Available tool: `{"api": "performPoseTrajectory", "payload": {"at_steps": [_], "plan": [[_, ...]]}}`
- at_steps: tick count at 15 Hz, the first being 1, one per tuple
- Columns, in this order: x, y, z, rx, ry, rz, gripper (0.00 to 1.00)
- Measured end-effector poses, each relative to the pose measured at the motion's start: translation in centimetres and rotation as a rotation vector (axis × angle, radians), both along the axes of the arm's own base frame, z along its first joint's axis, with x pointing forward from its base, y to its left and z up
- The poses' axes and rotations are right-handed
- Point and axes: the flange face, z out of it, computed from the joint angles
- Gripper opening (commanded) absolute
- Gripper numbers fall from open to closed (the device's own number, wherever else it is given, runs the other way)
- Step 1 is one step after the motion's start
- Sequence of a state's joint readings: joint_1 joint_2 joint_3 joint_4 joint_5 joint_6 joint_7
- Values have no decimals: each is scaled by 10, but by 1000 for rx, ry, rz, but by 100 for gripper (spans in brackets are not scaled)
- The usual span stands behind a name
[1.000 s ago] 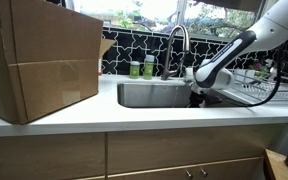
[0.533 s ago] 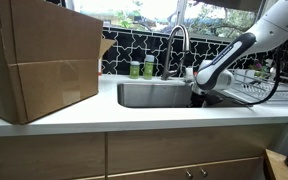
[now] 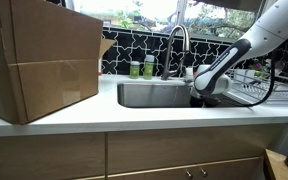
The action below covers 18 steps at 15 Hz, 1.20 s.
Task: Lift the spoon in the sink, rinse it at the tap and then put it to the left in the sink
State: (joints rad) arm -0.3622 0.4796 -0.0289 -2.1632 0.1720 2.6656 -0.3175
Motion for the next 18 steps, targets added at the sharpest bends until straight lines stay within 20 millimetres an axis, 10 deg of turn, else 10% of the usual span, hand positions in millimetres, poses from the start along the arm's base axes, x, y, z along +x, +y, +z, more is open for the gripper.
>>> {"api": "performPoseTrajectory", "payload": {"at_steps": [18], "plan": [[7,-13,-30,36,25,48,53]]}}
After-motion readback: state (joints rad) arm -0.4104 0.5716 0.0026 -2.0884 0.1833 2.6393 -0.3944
